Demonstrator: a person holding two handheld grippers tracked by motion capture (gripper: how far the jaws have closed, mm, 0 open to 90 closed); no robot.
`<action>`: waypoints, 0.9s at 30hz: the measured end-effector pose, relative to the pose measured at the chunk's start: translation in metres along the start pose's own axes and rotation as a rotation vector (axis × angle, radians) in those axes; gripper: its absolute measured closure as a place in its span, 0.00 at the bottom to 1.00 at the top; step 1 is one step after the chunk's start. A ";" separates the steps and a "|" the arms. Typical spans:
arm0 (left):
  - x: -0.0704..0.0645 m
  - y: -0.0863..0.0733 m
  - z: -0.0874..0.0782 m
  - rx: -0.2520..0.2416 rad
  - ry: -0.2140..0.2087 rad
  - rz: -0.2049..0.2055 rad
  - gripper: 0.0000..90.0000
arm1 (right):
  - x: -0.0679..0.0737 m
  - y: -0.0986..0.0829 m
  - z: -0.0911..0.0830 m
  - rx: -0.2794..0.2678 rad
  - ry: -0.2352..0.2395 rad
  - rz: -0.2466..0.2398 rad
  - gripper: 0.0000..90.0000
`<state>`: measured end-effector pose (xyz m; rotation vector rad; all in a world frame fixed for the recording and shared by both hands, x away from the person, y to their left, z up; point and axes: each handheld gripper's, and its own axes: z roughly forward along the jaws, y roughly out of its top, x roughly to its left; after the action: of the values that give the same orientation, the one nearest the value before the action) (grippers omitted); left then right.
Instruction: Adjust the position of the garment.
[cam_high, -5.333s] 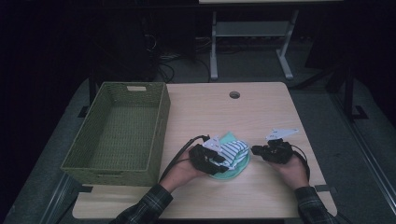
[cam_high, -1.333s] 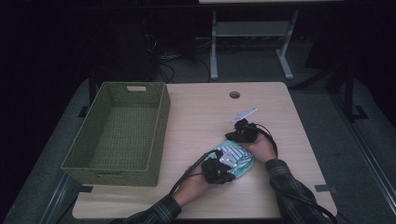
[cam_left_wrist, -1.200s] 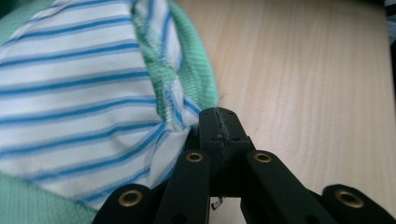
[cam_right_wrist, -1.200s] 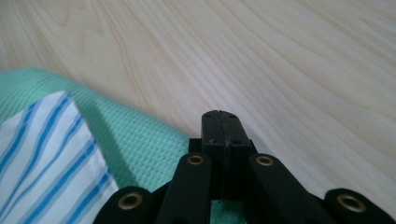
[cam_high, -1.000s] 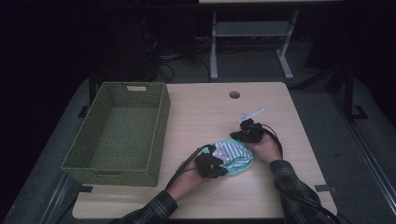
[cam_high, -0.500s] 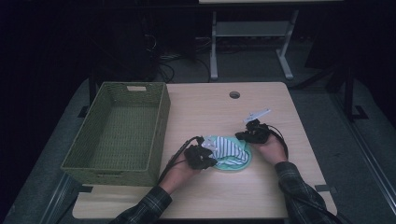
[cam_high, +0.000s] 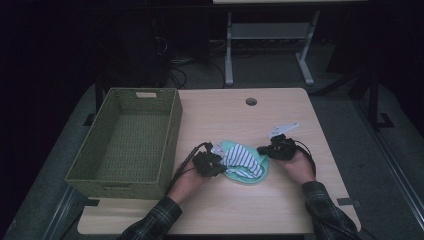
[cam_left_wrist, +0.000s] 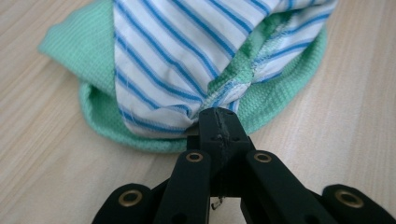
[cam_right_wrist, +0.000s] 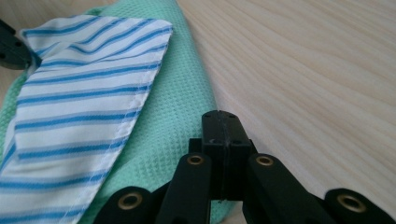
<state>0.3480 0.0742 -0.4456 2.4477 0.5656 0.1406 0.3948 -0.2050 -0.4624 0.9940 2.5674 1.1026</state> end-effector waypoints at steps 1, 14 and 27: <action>-0.001 0.000 -0.001 -0.002 -0.004 -0.001 1.00 | 0.000 -0.001 -0.002 -0.006 0.000 0.003 1.00; -0.022 0.008 0.011 -0.003 -0.087 0.033 1.00 | -0.015 -0.008 -0.003 -0.020 -0.022 0.042 1.00; -0.015 0.005 0.014 0.033 -0.057 0.045 1.00 | 0.003 -0.025 -0.012 -0.009 0.010 0.011 1.00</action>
<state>0.3394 0.0568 -0.4531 2.4891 0.4913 0.0802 0.3746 -0.2225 -0.4709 1.0039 2.5658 1.1243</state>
